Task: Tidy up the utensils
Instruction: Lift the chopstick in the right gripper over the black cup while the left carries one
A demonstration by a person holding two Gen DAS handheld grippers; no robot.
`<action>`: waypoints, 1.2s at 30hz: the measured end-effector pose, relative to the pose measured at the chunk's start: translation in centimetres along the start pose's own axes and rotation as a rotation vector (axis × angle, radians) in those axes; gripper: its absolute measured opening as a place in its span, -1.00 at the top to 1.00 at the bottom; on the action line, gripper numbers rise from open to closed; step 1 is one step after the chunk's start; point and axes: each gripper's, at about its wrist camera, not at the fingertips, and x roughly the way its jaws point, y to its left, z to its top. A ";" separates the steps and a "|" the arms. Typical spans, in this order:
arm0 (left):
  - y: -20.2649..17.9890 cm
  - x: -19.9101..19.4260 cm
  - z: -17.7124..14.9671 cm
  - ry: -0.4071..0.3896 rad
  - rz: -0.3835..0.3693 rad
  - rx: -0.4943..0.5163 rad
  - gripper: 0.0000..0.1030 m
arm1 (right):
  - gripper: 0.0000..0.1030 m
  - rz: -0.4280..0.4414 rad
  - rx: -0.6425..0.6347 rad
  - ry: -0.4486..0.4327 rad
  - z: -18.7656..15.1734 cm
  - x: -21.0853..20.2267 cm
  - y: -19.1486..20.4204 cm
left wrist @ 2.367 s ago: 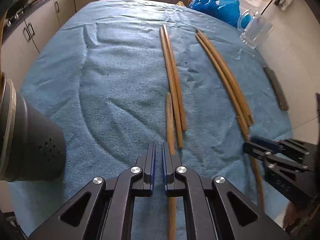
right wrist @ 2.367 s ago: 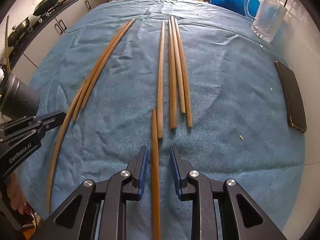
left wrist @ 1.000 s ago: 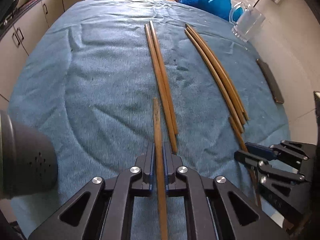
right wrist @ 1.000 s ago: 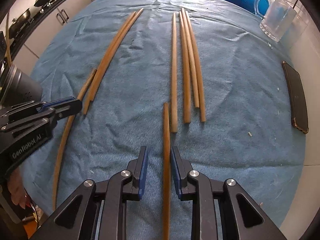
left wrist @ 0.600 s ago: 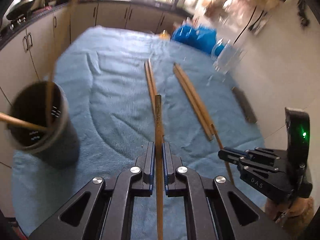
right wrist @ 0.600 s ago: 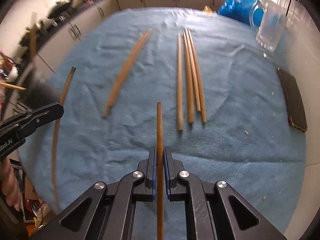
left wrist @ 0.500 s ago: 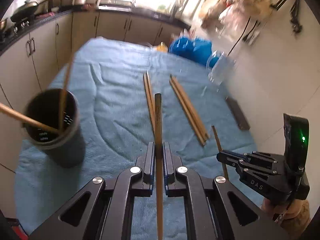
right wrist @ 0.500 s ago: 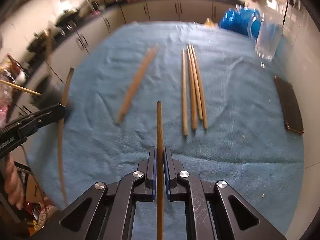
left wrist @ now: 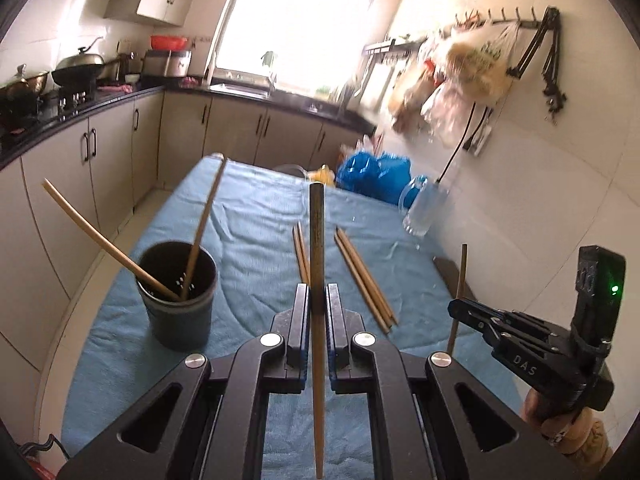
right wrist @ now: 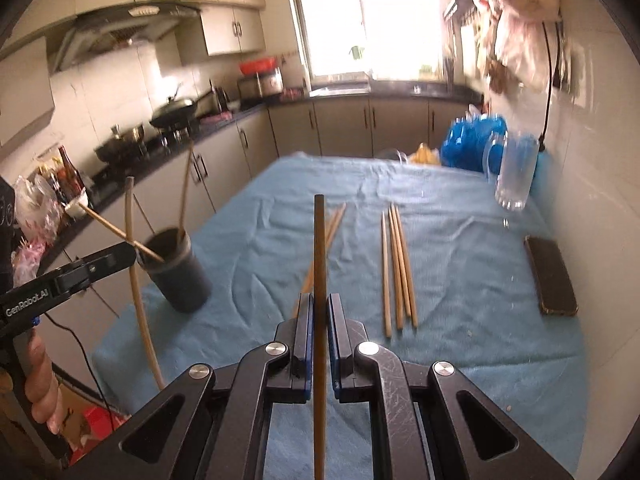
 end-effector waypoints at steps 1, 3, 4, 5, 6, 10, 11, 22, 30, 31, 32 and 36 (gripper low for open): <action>0.1 -0.6 0.2 -0.014 -0.003 -0.003 0.87 | 0.87 0.002 0.000 -0.014 0.1 -0.1 0.2; 0.3 -1.6 0.7 -0.044 -0.004 -0.009 0.87 | 0.86 0.006 -0.001 -0.041 0.5 -0.6 0.6; 0.4 -2.0 1.0 -0.059 -0.002 -0.009 0.87 | 0.86 0.009 -0.003 -0.053 0.7 -0.7 0.8; 0.5 -2.6 1.4 -0.081 0.004 -0.008 0.87 | 0.86 0.014 -0.004 -0.062 0.9 -0.9 0.7; 0.6 -3.1 1.6 -0.095 0.010 -0.007 0.87 | 0.87 0.021 -0.004 -0.069 1.2 -0.9 0.9; 1.3 -4.9 3.5 -0.195 0.088 0.014 0.87 | 0.86 0.057 0.004 -0.102 2.8 -0.9 1.9; 1.7 -5.3 4.1 -0.216 0.107 0.011 0.87 | 0.86 0.066 0.004 -0.111 3.3 -0.8 2.2; 6.9 -5.1 8.8 -0.350 0.240 -0.064 0.87 | 0.86 0.216 0.019 -0.247 10.3 1.2 8.1; 8.9 -1.8 10.6 -0.363 0.294 -0.059 0.87 | 0.86 0.280 0.051 -0.307 14.0 5.2 12.5; 9.1 -1.3 10.7 -0.358 0.293 -0.059 0.87 | 0.86 0.278 0.051 -0.307 14.2 5.9 12.9; 9.2 -0.6 10.7 -0.349 0.295 -0.058 0.87 | 0.86 0.278 0.050 -0.303 14.3 6.6 13.2; 9.8 1.3 10.3 -0.315 0.307 -0.055 0.87 | 0.86 0.264 0.040 -0.257 13.9 9.9 14.0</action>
